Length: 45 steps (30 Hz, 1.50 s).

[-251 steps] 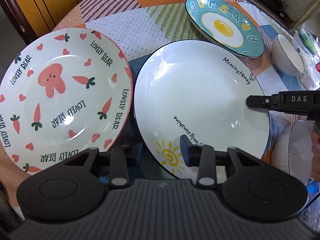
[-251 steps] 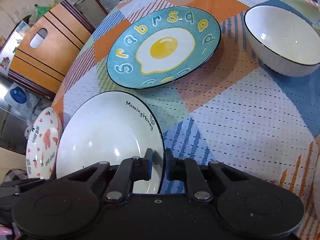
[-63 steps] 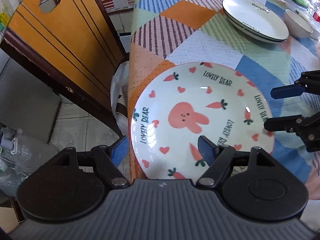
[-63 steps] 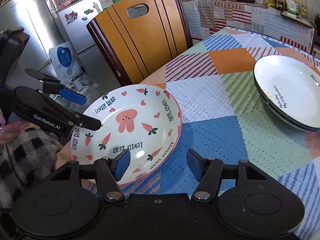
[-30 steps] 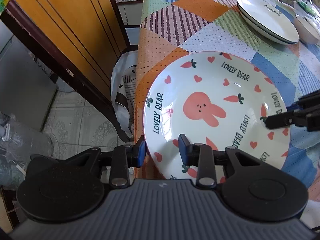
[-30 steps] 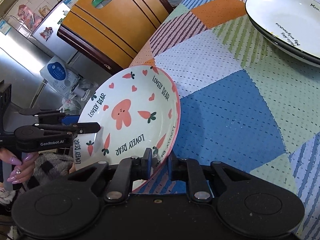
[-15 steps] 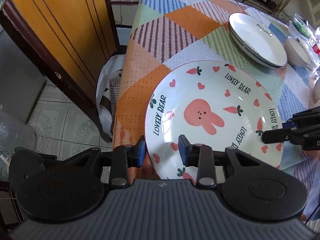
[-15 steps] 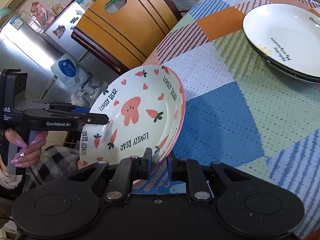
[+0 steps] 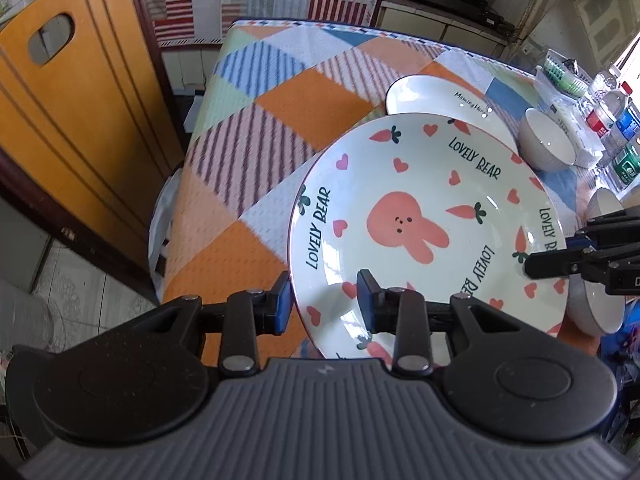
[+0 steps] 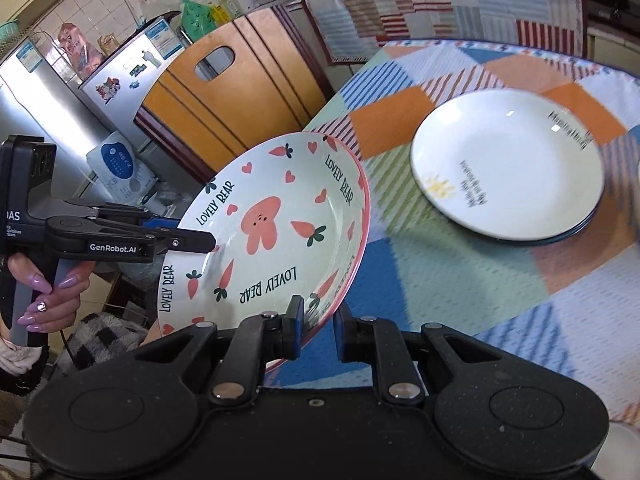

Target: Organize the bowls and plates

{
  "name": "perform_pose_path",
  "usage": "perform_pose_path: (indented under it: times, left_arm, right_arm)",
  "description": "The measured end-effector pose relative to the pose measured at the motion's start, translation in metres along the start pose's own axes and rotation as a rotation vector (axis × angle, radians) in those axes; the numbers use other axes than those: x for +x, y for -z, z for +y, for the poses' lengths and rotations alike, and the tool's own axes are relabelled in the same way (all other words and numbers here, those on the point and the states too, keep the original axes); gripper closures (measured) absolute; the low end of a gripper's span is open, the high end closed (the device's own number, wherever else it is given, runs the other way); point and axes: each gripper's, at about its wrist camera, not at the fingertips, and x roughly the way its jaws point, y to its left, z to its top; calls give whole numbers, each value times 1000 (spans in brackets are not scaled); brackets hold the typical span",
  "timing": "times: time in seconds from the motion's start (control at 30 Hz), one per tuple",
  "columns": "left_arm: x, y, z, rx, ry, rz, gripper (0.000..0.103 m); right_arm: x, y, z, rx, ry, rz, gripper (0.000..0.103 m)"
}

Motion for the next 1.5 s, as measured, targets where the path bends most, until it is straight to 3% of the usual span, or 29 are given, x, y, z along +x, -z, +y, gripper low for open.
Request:
perform_pose_path:
  times: [0.23,0.9,1.2,1.5]
  left_arm:
    - [23,-37,-30,18,5,-10,71]
    - [109,-117,-77,93,27,3,71]
    - [139,-132,-80,80,6,48,71]
    - [152,-129,-78,33,14,87,71]
  right_arm:
    - [-20,-17,-28,17,57,-31,83]
    - [-15,-58,-124,147,125,-82,84]
    - [3,-70,-148,167,144,-61,84]
    - [10,-71,-145,143,203,-47,83]
